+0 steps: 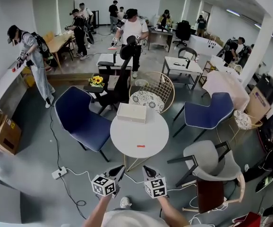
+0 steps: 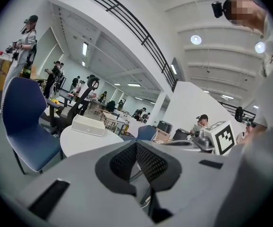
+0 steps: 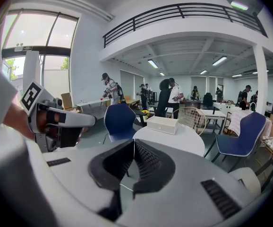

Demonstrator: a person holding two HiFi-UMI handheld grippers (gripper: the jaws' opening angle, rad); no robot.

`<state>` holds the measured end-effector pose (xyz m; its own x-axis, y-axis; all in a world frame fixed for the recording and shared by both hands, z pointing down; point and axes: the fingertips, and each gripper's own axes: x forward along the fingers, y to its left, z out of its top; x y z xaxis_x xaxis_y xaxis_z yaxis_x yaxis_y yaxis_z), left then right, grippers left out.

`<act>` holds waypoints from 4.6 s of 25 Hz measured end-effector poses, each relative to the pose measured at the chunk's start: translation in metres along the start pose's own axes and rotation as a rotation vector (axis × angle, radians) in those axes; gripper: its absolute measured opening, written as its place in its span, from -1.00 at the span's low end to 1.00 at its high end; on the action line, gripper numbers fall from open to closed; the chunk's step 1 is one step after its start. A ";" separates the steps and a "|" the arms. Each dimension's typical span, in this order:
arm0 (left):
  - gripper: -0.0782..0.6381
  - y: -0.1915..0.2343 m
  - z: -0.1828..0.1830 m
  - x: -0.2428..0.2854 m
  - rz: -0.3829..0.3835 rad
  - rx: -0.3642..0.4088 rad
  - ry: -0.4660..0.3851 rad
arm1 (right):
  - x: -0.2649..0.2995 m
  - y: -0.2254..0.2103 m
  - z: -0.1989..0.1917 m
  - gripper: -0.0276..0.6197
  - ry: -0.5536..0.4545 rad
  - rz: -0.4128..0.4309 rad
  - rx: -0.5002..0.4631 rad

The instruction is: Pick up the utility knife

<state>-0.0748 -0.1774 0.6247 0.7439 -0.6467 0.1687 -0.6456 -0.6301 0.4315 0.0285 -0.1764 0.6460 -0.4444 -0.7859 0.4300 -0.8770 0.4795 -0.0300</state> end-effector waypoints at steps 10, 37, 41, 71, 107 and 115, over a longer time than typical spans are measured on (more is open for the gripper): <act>-0.75 0.040 0.018 0.026 -0.022 0.004 0.004 | 0.041 -0.014 0.012 -0.86 0.004 -0.027 0.000; -0.75 0.050 0.010 0.065 -0.030 -0.007 0.048 | 0.063 -0.048 0.003 -0.86 0.021 -0.035 0.047; -0.75 0.062 0.015 0.083 -0.026 -0.010 0.053 | 0.079 -0.063 0.007 -0.86 0.028 -0.030 0.050; -0.75 0.126 -0.025 0.155 0.033 -0.162 0.216 | 0.148 -0.125 -0.050 -0.86 0.236 -0.012 0.204; -0.75 0.155 -0.057 0.148 0.109 -0.265 0.256 | 0.237 -0.131 -0.135 -0.39 0.693 0.405 -0.703; -0.75 0.157 -0.063 0.142 0.131 -0.285 0.258 | 0.246 -0.130 -0.142 -0.48 0.754 0.507 -0.654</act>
<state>-0.0594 -0.3410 0.7722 0.7009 -0.5615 0.4399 -0.6911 -0.3819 0.6136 0.0591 -0.3771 0.8835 -0.3047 -0.1101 0.9461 -0.2625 0.9645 0.0277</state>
